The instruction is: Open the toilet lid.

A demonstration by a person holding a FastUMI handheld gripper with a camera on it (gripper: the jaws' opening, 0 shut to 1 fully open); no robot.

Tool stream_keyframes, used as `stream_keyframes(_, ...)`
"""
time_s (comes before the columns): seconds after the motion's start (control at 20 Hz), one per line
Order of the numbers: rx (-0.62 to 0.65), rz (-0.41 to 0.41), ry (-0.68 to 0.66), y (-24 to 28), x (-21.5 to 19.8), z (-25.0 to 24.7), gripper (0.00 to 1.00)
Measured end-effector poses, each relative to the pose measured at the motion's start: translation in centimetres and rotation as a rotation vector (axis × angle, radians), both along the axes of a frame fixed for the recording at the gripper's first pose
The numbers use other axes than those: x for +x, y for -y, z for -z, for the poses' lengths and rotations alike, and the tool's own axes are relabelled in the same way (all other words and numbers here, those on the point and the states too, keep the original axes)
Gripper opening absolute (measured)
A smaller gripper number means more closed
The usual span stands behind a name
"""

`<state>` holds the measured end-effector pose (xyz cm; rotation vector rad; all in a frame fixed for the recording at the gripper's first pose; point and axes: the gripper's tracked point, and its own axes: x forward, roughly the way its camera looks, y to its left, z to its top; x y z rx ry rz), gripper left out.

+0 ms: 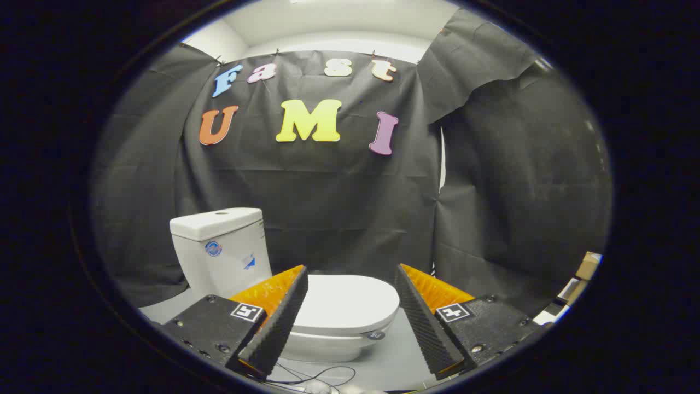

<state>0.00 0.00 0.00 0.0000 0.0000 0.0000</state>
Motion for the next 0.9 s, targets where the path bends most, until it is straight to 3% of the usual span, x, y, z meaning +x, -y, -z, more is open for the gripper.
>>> stream_keyframes(0.65, 0.019, -0.008, 0.001, -0.1, 1.4, 0.0, 1.0)
stream_keyframes(0.9, 0.047, -0.034, 0.005, -0.2, 3.7, -0.9, 1.0)
